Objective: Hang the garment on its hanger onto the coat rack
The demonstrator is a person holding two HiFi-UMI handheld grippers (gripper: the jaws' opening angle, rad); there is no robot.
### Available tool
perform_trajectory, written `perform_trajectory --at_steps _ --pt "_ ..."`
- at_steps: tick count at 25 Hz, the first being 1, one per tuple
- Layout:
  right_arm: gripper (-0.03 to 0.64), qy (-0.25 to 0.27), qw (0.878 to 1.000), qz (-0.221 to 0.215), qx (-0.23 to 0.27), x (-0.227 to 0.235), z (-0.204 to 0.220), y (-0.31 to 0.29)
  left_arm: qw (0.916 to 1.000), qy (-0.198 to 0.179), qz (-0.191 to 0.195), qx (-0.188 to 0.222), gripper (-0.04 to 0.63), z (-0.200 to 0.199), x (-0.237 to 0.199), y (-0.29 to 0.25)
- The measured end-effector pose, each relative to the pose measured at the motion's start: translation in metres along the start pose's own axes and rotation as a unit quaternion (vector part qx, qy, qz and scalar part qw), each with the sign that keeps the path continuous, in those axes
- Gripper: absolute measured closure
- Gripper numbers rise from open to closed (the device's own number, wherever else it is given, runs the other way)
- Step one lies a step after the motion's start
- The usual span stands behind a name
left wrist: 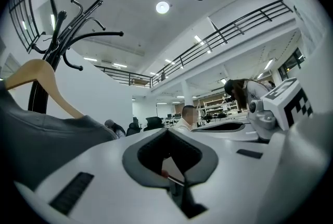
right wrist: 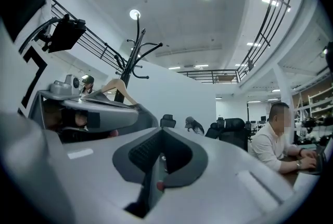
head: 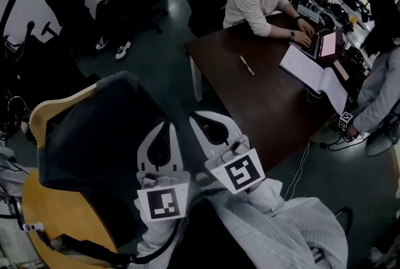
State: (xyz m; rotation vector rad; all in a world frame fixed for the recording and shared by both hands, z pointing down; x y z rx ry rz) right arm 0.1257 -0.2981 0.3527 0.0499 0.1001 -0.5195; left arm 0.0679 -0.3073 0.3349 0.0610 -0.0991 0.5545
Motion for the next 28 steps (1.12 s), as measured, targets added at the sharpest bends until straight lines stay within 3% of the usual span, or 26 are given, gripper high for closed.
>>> perform_trajectory --at_steps 16,28 --pt "0.617 0.008 1.000 -0.023 -0.001 -0.014 0.001 -0.015 0.9998 -0.018 0.000 -0.009 0.591 0.010 -0.009 -0.002" --pt "0.617 0.008 1.000 -0.015 -0.001 -0.014 0.000 -0.013 0.9988 -0.028 0.032 -0.022 0.590 0.014 0.001 0.000"
Point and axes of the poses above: the fingertips, and each gripper's own axes: y backward along the fingers, x to its right, z out of its underside, the point moved 1 cm from there along y, backward along the fingers, and after that the axes turned 12 degrees about -z, right-handed, at the moved point
